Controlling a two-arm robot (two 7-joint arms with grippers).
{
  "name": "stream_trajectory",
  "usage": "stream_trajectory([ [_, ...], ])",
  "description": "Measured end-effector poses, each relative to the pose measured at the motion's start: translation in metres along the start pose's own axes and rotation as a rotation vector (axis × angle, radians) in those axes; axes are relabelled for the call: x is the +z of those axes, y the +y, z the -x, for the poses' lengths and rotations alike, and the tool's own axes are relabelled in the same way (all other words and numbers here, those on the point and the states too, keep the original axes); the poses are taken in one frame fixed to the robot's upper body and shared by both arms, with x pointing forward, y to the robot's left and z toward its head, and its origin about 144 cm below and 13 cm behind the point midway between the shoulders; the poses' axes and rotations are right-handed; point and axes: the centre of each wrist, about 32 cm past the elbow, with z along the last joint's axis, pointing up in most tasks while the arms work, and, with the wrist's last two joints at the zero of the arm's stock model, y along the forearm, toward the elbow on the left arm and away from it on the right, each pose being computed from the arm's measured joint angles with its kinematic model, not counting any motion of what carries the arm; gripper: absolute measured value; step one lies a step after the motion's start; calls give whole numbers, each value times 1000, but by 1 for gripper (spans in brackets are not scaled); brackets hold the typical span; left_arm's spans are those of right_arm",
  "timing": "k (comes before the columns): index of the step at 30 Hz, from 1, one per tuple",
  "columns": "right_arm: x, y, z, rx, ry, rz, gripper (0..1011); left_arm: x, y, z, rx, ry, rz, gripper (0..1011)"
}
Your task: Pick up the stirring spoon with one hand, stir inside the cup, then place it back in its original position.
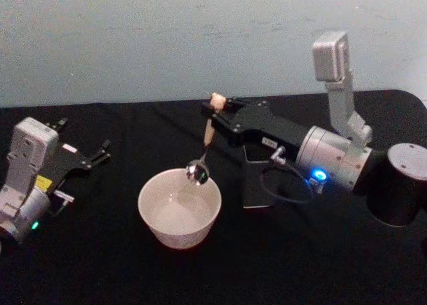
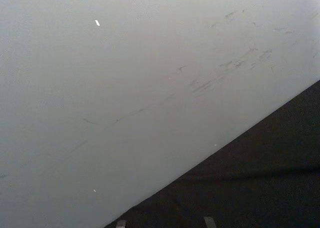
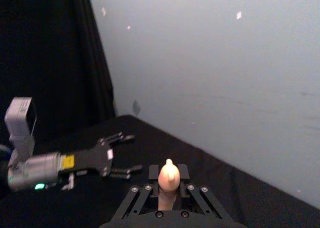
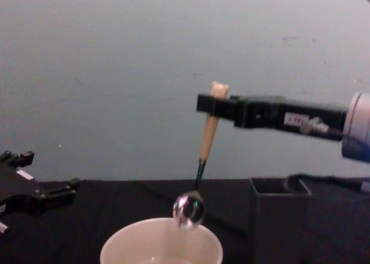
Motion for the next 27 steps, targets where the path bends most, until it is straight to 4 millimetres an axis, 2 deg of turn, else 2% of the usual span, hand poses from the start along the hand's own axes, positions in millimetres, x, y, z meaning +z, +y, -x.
stream_trajectory([
  [15, -27, 4, 11, 85, -65, 82, 223, 0, 0, 0, 0, 0, 0, 1001],
  [27, -37, 11, 25, 151, -79, 114, 223, 0, 0, 0, 0, 0, 0, 1001],
])
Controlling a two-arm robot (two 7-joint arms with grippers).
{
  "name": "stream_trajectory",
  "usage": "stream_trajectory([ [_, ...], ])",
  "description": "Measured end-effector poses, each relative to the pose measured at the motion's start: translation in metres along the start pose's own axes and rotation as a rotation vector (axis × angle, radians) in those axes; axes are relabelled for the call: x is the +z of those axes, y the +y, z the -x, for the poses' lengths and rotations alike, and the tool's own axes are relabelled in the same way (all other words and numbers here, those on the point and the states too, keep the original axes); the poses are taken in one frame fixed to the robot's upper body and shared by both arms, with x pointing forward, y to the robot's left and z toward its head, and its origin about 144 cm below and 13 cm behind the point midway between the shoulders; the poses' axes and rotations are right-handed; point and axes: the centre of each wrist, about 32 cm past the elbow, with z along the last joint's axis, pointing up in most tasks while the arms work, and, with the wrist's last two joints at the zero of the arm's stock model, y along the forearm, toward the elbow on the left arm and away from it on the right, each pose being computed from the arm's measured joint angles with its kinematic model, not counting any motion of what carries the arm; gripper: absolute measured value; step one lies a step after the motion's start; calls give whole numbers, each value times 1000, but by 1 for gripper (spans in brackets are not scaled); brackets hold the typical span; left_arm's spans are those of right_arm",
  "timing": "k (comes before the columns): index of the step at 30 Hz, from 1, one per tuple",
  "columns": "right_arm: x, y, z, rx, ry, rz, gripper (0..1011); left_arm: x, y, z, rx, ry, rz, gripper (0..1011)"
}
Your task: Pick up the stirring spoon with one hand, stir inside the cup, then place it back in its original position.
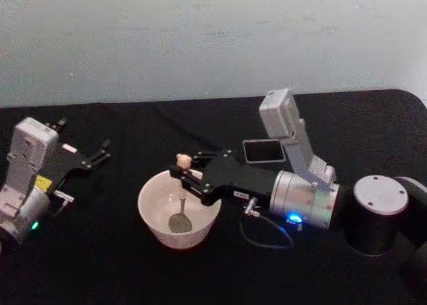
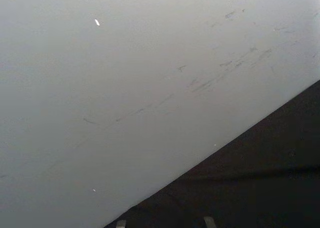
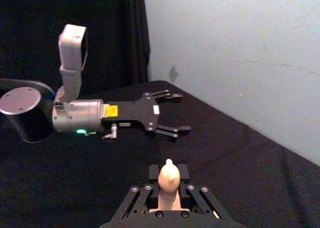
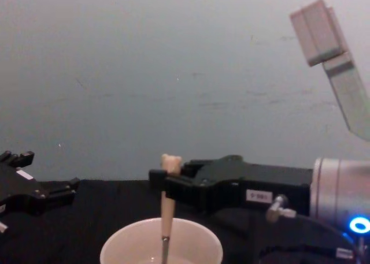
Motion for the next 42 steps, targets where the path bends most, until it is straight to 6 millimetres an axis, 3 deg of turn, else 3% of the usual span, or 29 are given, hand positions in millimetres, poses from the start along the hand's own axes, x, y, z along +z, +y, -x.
stream_trajectory([
  [14, -1, 27, 7, 10, -15, 8, 223, 0, 0, 0, 0, 0, 0, 1001],
  [25, 1, 49, -8, -73, -29, -4, 223, 0, 0, 0, 0, 0, 0, 1001],
  [35, 2, 41, -21, -135, -35, -8, 223, 0, 0, 0, 0, 0, 0, 1001],
  [42, 1, 15, -23, -144, -49, -3, 223, 0, 0, 0, 0, 0, 0, 1001],
])
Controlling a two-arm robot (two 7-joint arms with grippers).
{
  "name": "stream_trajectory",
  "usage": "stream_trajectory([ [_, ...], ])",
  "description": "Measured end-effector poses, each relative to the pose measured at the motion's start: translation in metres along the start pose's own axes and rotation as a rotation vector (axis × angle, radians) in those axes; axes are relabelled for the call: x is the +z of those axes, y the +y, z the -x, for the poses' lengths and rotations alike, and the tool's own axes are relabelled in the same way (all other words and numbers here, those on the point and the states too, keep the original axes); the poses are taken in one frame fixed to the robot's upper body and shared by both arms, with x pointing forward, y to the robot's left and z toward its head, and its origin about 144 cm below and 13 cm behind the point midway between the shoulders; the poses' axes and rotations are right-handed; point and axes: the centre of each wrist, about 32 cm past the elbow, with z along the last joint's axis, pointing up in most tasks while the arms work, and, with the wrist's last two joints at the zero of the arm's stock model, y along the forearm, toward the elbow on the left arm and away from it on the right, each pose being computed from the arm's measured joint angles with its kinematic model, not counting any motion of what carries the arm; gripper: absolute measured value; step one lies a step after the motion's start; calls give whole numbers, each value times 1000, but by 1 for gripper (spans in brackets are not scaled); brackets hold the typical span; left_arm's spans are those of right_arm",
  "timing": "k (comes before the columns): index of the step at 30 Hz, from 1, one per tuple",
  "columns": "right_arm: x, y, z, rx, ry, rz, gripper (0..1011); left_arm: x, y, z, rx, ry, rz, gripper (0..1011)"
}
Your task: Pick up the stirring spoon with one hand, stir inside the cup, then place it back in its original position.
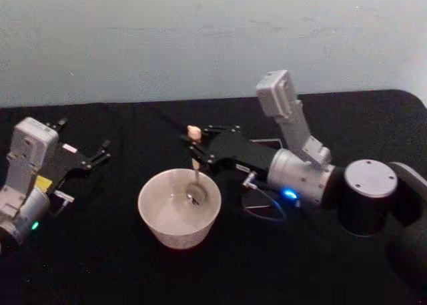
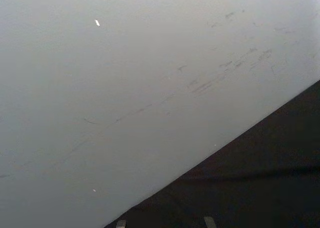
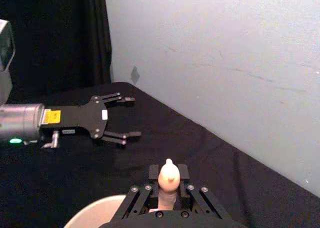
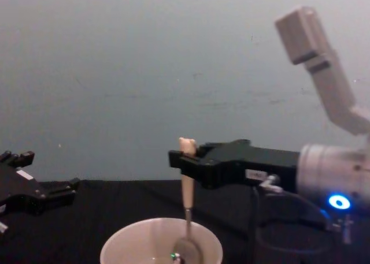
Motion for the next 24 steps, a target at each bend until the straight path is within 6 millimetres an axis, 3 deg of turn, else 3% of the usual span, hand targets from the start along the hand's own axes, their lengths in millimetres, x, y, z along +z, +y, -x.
stream_trajectory([
  [12, 0, -35, 6, 91, 13, 16, 223, 0, 0, 0, 0, 0, 0, 1001],
  [24, 0, -29, 21, 167, 27, 14, 223, 0, 0, 0, 0, 0, 0, 1001],
])
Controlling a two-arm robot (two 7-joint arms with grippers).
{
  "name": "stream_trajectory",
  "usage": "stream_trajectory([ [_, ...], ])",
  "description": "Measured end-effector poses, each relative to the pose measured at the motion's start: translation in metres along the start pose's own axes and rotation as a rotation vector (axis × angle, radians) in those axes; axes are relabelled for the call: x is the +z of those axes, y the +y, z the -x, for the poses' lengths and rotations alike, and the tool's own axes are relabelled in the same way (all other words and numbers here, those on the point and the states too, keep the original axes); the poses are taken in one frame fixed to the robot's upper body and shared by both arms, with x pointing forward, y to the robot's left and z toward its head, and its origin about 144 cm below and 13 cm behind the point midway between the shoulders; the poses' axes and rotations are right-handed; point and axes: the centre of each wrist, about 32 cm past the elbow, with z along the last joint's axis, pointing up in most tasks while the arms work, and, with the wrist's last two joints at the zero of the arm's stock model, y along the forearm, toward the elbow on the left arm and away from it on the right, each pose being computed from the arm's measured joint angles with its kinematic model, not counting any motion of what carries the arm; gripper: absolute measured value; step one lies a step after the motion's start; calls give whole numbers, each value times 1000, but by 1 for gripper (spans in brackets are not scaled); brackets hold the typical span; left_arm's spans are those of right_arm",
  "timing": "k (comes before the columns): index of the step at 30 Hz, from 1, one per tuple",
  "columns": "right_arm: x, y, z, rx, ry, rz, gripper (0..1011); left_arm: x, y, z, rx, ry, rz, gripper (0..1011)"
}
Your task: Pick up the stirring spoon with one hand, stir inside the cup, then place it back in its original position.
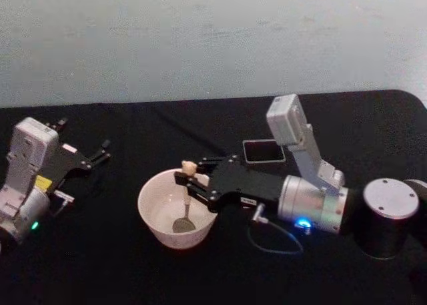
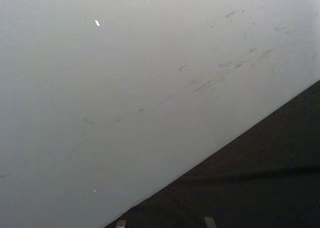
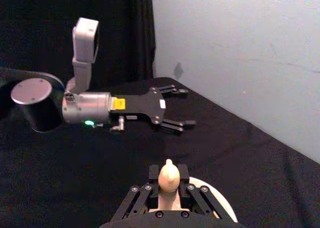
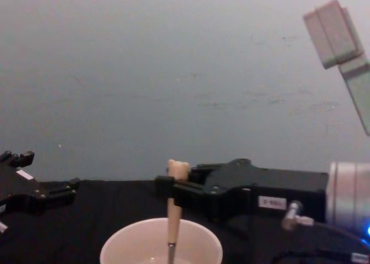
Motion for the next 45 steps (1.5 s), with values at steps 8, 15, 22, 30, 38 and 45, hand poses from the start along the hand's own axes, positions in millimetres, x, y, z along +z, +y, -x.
stream_trajectory([
  [8, 4, 16, 3, 16, 8, -10, 223, 0, 0, 0, 0, 0, 0, 1001],
  [15, 5, 36, -1, -17, 1, -13, 223, 0, 0, 0, 0, 0, 0, 1001],
  [22, 5, 50, -11, -84, -11, -4, 223, 0, 0, 0, 0, 0, 0, 1001],
  [30, 5, 49, -26, -162, -17, -1, 223, 0, 0, 0, 0, 0, 0, 1001],
  [38, 5, 29, -30, -168, -45, 1, 223, 0, 0, 0, 0, 0, 0, 1001],
  [45, 4, 4, -25, -125, -46, 12, 223, 0, 0, 0, 0, 0, 0, 1001],
])
